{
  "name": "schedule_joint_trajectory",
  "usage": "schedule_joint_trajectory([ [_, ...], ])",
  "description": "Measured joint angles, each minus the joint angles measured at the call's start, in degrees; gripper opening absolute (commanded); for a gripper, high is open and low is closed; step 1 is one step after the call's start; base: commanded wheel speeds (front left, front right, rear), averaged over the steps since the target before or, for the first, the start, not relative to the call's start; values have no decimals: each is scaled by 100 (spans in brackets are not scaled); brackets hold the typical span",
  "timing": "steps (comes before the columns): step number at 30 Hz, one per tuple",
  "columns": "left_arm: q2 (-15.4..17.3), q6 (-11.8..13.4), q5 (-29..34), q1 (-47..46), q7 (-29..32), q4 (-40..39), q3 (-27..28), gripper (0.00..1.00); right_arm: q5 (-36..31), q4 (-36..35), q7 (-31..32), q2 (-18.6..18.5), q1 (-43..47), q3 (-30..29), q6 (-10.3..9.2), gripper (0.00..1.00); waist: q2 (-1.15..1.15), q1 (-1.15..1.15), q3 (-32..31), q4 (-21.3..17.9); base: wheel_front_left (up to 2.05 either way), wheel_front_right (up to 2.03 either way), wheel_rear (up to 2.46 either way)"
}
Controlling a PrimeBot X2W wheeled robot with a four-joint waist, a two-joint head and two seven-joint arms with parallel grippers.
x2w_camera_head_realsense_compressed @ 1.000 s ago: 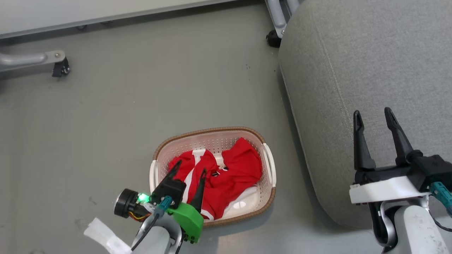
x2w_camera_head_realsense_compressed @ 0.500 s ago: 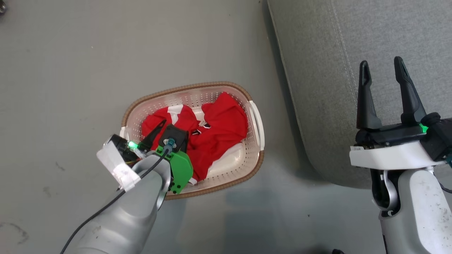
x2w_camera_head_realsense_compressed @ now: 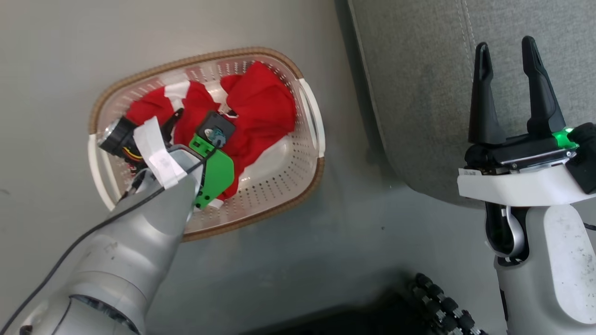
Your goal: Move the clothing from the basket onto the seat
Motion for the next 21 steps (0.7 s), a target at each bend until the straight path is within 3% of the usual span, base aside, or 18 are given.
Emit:
schedule_joint_trajectory([
  [12,524,122,182,-533,360,126,-282,100,411,-103,1,0,-226,233,0,100,0,0,883,-477,0,0,0],
  [21,689,199,302,-745,732,149,-466,100,598,-191,0,2,-317,309,0,100,0,0,1375,-701,0,0,0],
])
